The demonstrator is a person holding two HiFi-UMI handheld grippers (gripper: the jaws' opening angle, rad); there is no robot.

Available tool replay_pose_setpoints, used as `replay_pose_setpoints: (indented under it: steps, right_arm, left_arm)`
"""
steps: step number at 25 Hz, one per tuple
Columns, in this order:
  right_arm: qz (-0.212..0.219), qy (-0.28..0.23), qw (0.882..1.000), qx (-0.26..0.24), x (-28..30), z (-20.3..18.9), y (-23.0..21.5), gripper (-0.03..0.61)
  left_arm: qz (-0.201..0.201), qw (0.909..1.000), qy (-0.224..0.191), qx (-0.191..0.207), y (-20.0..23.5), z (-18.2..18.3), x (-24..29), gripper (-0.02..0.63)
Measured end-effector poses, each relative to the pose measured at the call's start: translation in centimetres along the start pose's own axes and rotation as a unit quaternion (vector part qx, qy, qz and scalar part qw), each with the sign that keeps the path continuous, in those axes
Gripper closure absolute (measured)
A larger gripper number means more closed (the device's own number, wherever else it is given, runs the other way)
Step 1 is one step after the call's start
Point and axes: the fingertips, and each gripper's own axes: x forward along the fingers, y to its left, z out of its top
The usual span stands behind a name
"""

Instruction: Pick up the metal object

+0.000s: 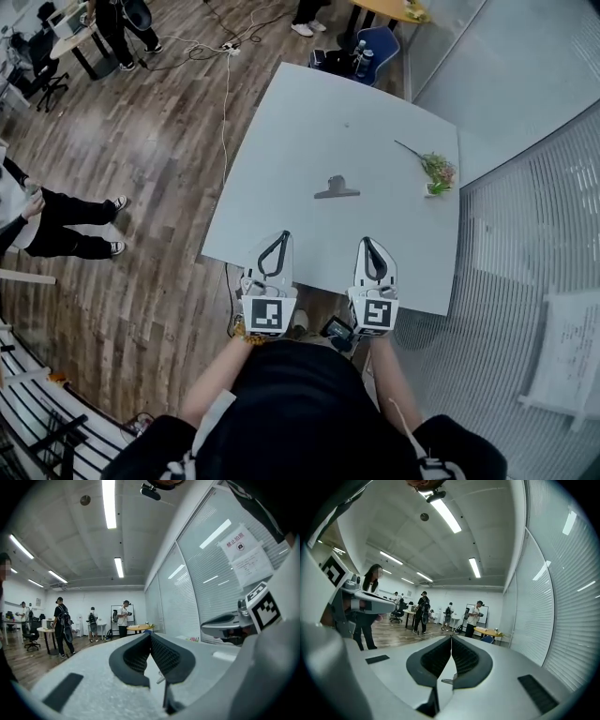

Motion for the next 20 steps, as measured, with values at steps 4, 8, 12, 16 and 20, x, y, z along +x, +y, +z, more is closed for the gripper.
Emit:
replay_pose_setpoints:
  steps: [4,8,12,16,20]
  right_arm:
    - [-0.022,0.009,1.0,-0.008,2.2,0.2,0.5,0.574]
    - [-0.047,0.017,0.999,-0.015,4.0,0.8,1.2,0.572]
    - [-0.064,0.02,0.997,-0.022,5.3,1.2,1.7,0.571]
    - [-0.075,0.026,0.997,-0.023,6.3,1.3,1.6,0.569]
    - [-0.079,0.025,0.996,-0.021,7.2,1.2,0.5,0.569]
  left_arm:
    - [-0.027,0.9996,-0.011,-0.007,2.0,0.0,2.1,0.609]
    - [-0.046,0.9986,-0.024,-0.012,4.1,-0.3,3.3,0.609]
    - [-0.06,0.9976,-0.023,-0.025,5.5,-1.2,4.1,0.609]
    - [-0.074,0.9967,-0.016,-0.027,5.9,-1.8,5.1,0.609]
    - [-0.083,0.9962,-0.02,-0.019,5.2,-1.4,6.2,0.609]
